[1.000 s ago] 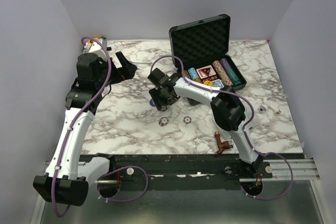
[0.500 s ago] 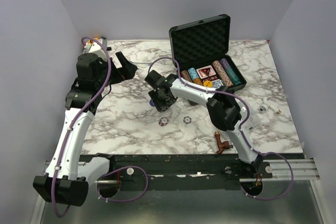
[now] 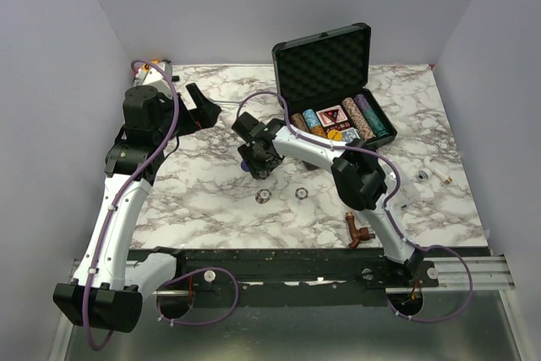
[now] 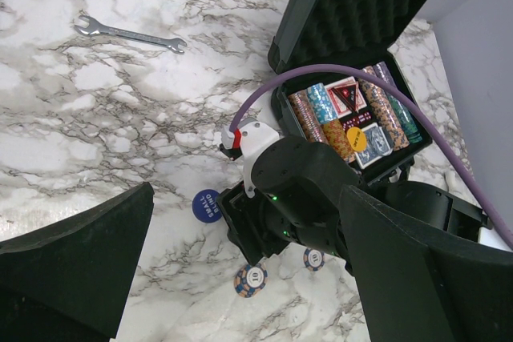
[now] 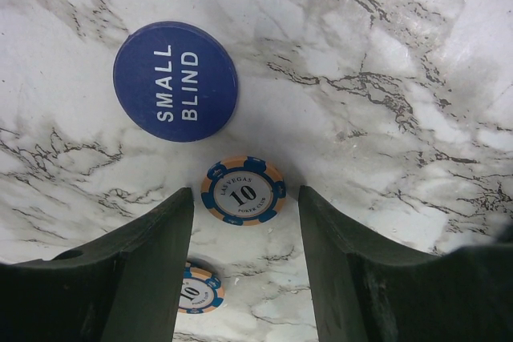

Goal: Pack up texas hold em set

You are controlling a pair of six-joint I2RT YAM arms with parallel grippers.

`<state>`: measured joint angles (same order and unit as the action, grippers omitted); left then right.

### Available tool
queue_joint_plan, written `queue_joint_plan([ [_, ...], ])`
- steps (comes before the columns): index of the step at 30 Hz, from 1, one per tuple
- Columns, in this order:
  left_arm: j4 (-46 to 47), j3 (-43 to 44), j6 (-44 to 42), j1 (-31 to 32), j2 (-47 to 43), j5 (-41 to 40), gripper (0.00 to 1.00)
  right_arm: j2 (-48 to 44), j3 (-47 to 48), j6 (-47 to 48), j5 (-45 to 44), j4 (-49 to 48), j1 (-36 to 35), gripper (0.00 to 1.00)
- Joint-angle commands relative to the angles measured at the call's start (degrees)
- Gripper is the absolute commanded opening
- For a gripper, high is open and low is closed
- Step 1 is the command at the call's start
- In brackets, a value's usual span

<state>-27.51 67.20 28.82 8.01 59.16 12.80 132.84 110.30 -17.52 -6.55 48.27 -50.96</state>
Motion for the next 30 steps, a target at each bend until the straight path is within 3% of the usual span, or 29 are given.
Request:
queue_joint_plan([
  [1,0.21,1.31,0.27,0.25,-0.88,1.53,0.98,4.27,-0.67,1.23,-1.19,0.44,-0.46,0.56],
  [11,0.3,1.18,0.19,0.26,-0.97,1.53,0.98,6.91,0.9,1.94,-1.89,2.32,-0.92,0.48],
  [15,0.31,1.16,0.19,0.27,-0.97,1.53,0.98,6.2,0.16,1.15,-3.81,2.18,-0.83,0.36],
  [30,0.39,1.11,0.1,0.25,-1.06,1.28,0.98,-9.09,-9.77,-1.08,-6.64,-3.71,-0.2,0.19],
])
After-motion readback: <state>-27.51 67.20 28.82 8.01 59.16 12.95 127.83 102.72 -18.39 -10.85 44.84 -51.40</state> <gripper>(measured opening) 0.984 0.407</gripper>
